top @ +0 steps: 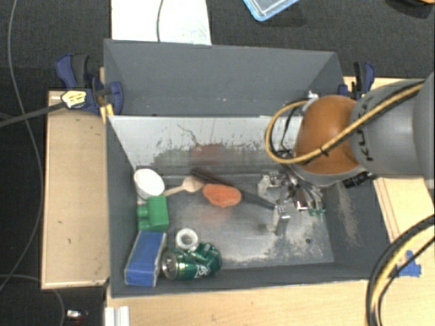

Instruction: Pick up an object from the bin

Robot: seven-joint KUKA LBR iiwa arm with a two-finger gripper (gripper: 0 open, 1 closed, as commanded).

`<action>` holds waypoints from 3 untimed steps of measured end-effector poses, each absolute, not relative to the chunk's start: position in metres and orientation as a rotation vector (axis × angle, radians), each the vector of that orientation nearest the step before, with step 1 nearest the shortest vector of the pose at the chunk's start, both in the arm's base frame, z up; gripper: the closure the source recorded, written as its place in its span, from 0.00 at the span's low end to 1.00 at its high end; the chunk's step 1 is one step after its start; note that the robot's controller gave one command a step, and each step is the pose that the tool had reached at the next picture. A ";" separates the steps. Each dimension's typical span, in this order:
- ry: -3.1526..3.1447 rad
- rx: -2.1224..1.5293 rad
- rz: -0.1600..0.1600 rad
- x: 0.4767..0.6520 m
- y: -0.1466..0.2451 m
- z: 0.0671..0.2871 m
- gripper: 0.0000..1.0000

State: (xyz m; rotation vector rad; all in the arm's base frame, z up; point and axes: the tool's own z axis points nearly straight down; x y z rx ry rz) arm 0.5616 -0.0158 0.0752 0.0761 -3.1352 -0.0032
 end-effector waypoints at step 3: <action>-3.141 -0.099 -0.003 0.581 0.002 0.071 1.00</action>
Offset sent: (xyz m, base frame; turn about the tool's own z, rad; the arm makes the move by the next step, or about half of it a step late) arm 0.0182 0.0183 -0.0052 0.1161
